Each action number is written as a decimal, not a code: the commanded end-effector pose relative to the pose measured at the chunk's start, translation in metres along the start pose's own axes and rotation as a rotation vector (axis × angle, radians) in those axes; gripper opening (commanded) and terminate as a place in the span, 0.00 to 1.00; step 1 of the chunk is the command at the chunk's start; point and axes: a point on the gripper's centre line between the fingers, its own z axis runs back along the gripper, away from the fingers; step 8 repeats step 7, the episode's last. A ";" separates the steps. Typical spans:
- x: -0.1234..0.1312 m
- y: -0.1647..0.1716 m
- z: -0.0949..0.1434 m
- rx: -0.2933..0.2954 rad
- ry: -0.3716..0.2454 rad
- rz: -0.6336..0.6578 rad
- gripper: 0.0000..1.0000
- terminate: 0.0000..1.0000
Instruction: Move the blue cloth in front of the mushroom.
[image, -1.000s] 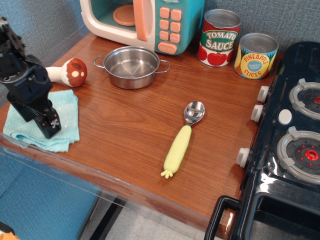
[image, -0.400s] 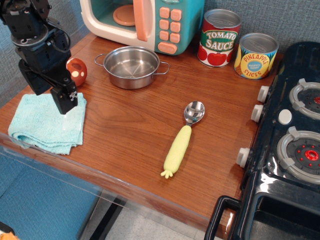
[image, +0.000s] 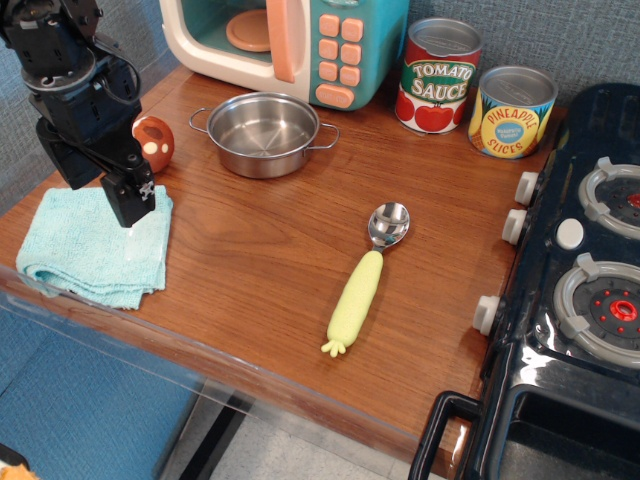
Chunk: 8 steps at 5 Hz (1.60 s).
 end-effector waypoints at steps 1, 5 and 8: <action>0.009 0.006 0.012 0.035 -0.044 -0.004 1.00 0.00; 0.009 0.006 0.012 0.035 -0.044 -0.004 1.00 0.00; 0.009 0.006 0.012 0.035 -0.044 -0.004 1.00 1.00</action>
